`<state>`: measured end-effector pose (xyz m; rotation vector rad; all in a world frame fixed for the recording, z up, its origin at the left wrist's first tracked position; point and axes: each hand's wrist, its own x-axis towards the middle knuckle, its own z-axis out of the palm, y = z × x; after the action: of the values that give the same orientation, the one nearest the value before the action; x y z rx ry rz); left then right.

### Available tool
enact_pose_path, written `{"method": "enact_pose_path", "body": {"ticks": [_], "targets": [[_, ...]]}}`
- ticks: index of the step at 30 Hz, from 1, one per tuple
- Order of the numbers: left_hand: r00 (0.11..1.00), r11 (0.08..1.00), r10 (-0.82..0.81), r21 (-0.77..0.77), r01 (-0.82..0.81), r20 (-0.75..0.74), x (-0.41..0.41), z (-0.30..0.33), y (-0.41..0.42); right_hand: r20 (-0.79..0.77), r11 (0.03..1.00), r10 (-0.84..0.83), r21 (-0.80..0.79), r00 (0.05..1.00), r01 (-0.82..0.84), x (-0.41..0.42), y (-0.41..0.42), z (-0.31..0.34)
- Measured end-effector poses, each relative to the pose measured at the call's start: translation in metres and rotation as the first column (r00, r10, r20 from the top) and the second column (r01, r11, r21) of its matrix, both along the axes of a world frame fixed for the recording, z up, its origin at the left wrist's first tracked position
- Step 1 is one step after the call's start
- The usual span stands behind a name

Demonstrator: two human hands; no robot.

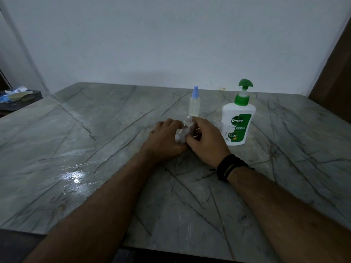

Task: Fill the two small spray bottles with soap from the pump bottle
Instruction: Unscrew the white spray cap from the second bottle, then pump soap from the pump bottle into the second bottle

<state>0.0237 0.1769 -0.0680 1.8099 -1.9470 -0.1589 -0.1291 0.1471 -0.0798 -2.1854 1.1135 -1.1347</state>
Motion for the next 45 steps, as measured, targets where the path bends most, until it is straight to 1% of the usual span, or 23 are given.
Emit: {"method": "enact_pose_path", "body": {"ticks": [3,5,6,8,10,12,14,15,16,17,18,20,22,25,29,35,37,40,43,45], "targets": [[0.999,1.0,0.015,0.005,-0.014,-0.032,-0.002,-0.001,-0.003,0.013,1.0,0.012,0.022,1.0,-0.012,0.0,0.0,0.0],[0.997,0.999,0.038,0.004,-0.037,-0.069,0.0,-0.003,-0.006,-0.043,1.0,0.001,0.025,0.999,0.0,0.0,0.003,0.002],[0.995,0.999,0.048,-0.006,-0.049,-0.087,0.001,-0.004,-0.007,-0.077,1.0,-0.02,-0.014,0.997,0.019,0.0,0.007,0.005],[0.993,0.998,0.059,-0.009,-0.06,-0.101,0.003,-0.004,-0.008,-0.106,0.98,-0.074,-0.193,0.992,0.052,0.001,0.019,0.016],[0.993,0.999,0.052,0.003,-0.052,-0.108,0.003,-0.003,-0.007,-0.081,0.913,-0.093,-0.405,0.992,0.053,0.002,0.033,0.034],[0.992,0.999,0.043,-0.008,-0.045,-0.123,0.004,-0.003,-0.006,-0.02,0.801,-0.104,-0.595,0.994,0.071,0.0,0.043,0.053],[0.991,0.999,0.037,-0.027,-0.04,-0.125,0.005,-0.005,-0.008,0.065,0.678,-0.164,-0.717,0.984,0.161,-0.006,0.046,0.069],[0.991,0.999,0.038,-0.029,-0.042,-0.125,0.004,-0.007,-0.008,0.114,0.628,-0.223,-0.743,0.968,0.232,-0.011,0.044,0.075],[0.991,0.998,0.047,-0.03,-0.051,-0.125,0.004,-0.007,-0.008,0.159,0.592,-0.29,-0.745,0.944,0.308,-0.017,0.04,0.079],[0.991,0.997,0.061,-0.034,-0.066,-0.121,0.004,-0.008,-0.008,0.19,0.578,-0.36,-0.723,0.913,0.378,-0.023,0.034,0.081],[0.991,0.996,0.07,-0.039,-0.075,-0.118,0.004,-0.009,-0.009,0.198,0.589,-0.426,-0.68,0.883,0.437,-0.03,0.027,0.081],[0.99,0.996,0.069,-0.042,-0.075,-0.122,0.004,-0.009,-0.009,0.154,0.644,-0.523,-0.572,0.838,0.507,-0.042,0.011,0.074],[0.988,0.997,0.057,-0.043,-0.064,-0.14,0.004,-0.009,-0.009,0.087,0.695,-0.568,-0.483,0.819,0.533,-0.05,-0.004,0.062],[0.988,0.997,0.054,-0.048,-0.061,-0.148,0.005,-0.01,-0.009,0.036,0.756,-0.557,-0.391,0.83,0.525,-0.054,-0.02,0.044],[0.986,0.997,0.045,-0.059,-0.055,-0.162,0.006,-0.011,-0.008,0.064,0.82,-0.472,-0.336,0.88,0.464,-0.054,-0.034,0.03],[0.987,0.997,0.044,-0.063,-0.054,-0.153,0.006,-0.013,-0.011,0.205,0.889,-0.365,-0.211,0.908,0.405,-0.048,-0.034,0.03],[0.986,0.996,0.049,-0.071,-0.061,-0.159,0.006,-0.013,-0.012,0.211,0.928,-0.266,-0.209,0.941,0.309,-0.046,-0.028,0.033],[0.988,0.995,0.054,-0.076,-0.065,-0.146,0.004,-0.012,-0.013,0.153,0.973,-0.055,-0.215,0.987,0.088,-0.04,-0.016,0.038],[0.989,0.995,0.048,-0.081,-0.06,-0.142,0.004,-0.013,-0.014,0.008,0.981,0.079,-0.178,0.997,-0.076,-0.036,-0.006,0.042],[0.989,0.995,0.039,-0.086,-0.052,-0.141,0.004,-0.012,-0.014,-0.059,0.981,0.143,-0.127,0.988,-0.15,-0.036,-0.003,0.044]]}}
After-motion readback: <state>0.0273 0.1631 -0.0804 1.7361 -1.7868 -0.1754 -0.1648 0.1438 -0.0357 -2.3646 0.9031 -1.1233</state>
